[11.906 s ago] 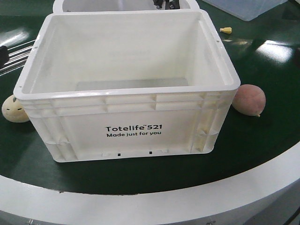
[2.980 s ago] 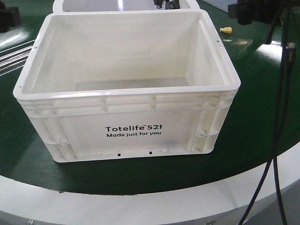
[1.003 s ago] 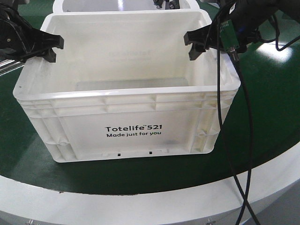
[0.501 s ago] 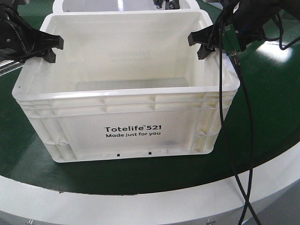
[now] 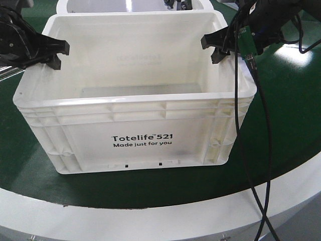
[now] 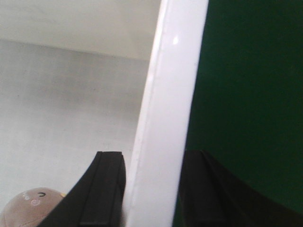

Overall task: Place moving items into box and shelve
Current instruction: 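Lift the tote by its rims with both grippers toward the robot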

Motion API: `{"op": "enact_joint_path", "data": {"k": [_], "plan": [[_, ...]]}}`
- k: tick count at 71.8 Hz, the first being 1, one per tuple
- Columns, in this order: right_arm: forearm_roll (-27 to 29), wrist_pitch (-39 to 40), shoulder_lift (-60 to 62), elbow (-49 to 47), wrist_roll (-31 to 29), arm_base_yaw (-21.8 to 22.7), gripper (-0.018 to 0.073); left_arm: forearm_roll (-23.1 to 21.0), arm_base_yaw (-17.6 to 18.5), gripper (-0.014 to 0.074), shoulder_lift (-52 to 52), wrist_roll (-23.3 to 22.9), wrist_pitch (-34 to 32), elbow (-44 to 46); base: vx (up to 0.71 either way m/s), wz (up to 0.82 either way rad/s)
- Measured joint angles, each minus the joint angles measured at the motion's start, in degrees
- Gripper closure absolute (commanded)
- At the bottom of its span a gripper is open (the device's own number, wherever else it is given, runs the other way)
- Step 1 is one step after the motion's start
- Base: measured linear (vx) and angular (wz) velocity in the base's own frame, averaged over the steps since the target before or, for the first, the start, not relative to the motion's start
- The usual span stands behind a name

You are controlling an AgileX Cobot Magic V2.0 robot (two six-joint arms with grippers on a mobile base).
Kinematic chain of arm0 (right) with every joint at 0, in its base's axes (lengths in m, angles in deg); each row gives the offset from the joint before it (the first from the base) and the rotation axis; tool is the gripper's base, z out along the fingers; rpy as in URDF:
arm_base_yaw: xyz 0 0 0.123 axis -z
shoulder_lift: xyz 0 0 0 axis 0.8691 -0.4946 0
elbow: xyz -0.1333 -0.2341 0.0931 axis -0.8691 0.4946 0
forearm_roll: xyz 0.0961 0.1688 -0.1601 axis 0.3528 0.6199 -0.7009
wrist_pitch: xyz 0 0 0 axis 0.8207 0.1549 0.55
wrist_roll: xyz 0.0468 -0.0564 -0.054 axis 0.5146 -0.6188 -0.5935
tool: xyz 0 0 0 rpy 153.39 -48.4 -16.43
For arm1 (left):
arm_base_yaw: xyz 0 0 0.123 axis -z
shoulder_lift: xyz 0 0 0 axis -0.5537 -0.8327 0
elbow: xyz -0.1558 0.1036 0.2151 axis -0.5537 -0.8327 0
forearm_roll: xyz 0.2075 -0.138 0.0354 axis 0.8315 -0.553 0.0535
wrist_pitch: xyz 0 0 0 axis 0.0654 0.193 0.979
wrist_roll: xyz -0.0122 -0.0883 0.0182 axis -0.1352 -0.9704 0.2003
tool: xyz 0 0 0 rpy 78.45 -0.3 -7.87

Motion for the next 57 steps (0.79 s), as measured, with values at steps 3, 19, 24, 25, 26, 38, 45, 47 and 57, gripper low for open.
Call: {"op": "enact_joint_path", "data": {"k": [3, 19, 24, 25, 26, 38, 45, 47, 57], "plan": [[0.66, 0.30, 0.00, -0.25, 0.46, 0.00, 0.0564, -1.96, 0.00, 0.0422, -1.36, 1.24, 2.59, 1.40, 0.00, 0.00], [0.66, 0.36, 0.00, -0.25, 0.46, 0.00, 0.0564, -1.91, 0.00, 0.0605, -1.50, 1.09, 2.66, 1.46, 0.00, 0.00], [0.66, 0.36, 0.00, -0.25, 0.46, 0.00, 0.0564, -1.91, 0.00, 0.0605, -1.50, 1.09, 2.66, 1.46, 0.00, 0.00], [0.66, 0.36, 0.00, -0.25, 0.46, 0.00, 0.0564, -1.91, 0.00, 0.0605, -1.50, 1.09, 2.66, 1.46, 0.00, 0.00], [0.66, 0.36, 0.00, -0.25, 0.46, 0.00, 0.0564, -1.91, 0.00, 0.0605, -1.50, 1.09, 2.66, 1.46, 0.00, 0.00], [0.66, 0.36, 0.00, -0.25, 0.00, 0.00, 0.0564, -2.08, 0.00, 0.0605, -1.58, 1.43, 2.97, 1.91, 0.00, 0.00], [0.73, 0.36, 0.00, -0.25, 0.00, 0.00, 0.0564, -2.41, 0.00, 0.0603, -2.04, 1.96, 4.32, 3.13, 0.00, 0.00], [0.88, 0.36, 0.00, -0.25, 0.00, 0.00, 0.0564, -2.55, 0.00, 0.0603, -2.27, 2.07, 4.70, 3.64, 0.00, 0.00], [1.03, 0.26, 0.00, -0.25, -0.83, 0.05, 0.0564, -3.36, 0.00, 0.0601, -3.44, 3.49, 7.88, 6.61, 0.00, 0.00]]}}
